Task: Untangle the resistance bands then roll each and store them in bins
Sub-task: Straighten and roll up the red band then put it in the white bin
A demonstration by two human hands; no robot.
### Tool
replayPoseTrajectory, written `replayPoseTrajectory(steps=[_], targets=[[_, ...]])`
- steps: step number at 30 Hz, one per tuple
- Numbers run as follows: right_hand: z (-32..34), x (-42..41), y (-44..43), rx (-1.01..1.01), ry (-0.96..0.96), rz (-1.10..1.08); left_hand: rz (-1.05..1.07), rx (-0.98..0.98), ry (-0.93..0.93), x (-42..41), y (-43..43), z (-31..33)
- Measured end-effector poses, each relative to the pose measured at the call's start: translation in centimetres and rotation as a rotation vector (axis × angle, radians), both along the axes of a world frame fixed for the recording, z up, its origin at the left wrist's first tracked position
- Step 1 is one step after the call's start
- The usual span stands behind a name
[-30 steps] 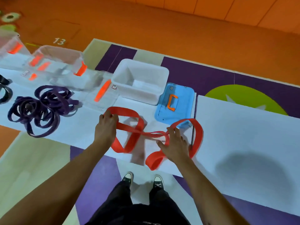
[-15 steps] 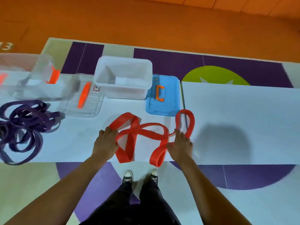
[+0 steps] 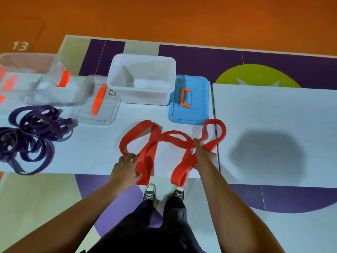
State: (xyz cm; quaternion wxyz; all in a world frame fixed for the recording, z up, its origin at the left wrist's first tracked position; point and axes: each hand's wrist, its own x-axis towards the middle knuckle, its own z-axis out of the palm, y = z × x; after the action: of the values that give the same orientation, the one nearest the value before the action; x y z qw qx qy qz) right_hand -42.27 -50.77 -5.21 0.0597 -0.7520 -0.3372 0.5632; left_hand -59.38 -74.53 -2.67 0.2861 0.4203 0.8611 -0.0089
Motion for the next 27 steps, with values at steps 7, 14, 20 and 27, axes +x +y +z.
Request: replayPoseTrajectory(steps=[7,14,20,27], targets=[[0.1,1.0,1.5,0.147,-0.096,0.034,0.040,-0.078,0.210,0.2,-0.6,-0.7],[3.3,9.5,8.0,0.412,-0.203,-0.054,-0.071,0.057,0.245,1.0,2.5,-1.0],[5.4,13.6,12.5,0.496,-0.281,-0.134,-0.113,0.315,0.116,3.4,5.0,-0.6],[5.6,7.6,5.8,0.719,-0.231,0.348,-0.010,0.301,0.072,2.0,4.0,-0.1]])
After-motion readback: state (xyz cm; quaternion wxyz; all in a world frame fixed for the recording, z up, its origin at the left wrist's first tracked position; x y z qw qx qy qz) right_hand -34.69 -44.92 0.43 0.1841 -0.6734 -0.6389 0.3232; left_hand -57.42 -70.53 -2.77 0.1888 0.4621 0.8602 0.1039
